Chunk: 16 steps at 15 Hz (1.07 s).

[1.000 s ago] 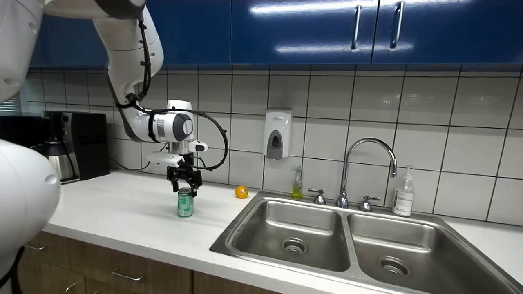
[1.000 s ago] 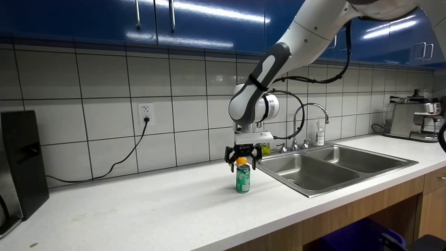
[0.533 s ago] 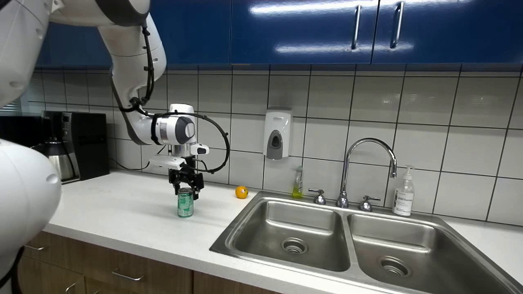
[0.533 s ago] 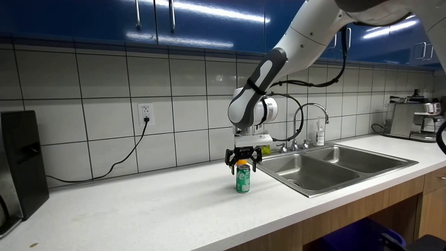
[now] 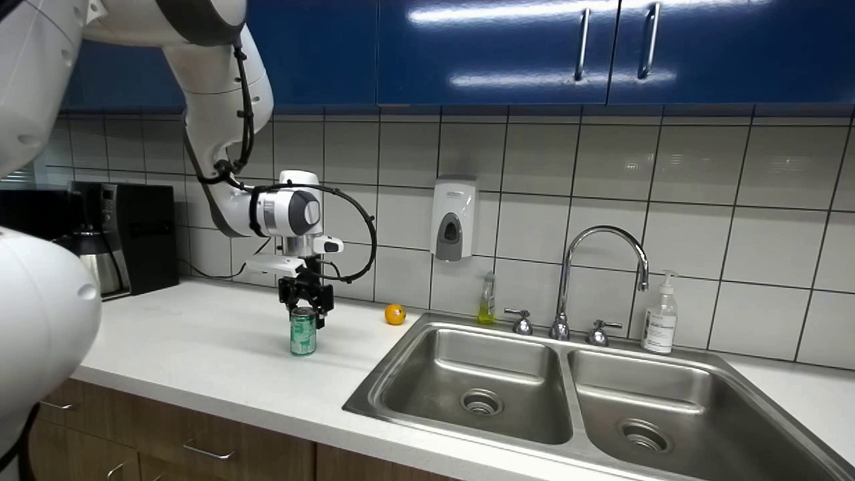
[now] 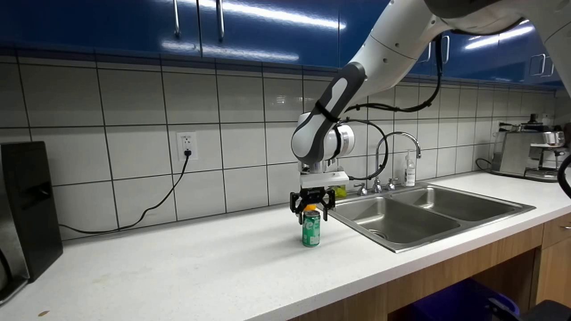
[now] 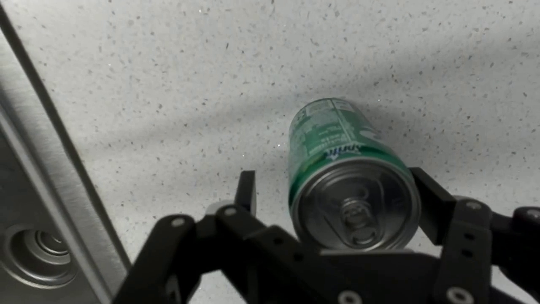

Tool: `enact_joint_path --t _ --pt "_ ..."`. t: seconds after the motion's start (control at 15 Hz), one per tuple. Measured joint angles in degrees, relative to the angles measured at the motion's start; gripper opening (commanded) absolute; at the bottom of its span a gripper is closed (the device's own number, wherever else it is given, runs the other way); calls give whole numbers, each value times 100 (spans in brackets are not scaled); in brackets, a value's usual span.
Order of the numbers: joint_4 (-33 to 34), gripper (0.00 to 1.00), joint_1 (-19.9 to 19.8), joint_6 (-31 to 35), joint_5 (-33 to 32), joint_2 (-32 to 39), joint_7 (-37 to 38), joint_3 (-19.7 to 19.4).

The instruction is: Put the can inside the sink

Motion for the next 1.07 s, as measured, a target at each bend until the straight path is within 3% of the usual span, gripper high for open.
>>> enact_joint_path --t 0.13,0.2,1.07 --pt "25 42 16 -88 0 1 17 -8" --pt "41 38 27 -141 -2 2 41 -12" --pt "47 38 44 -241 426 -209 181 22"
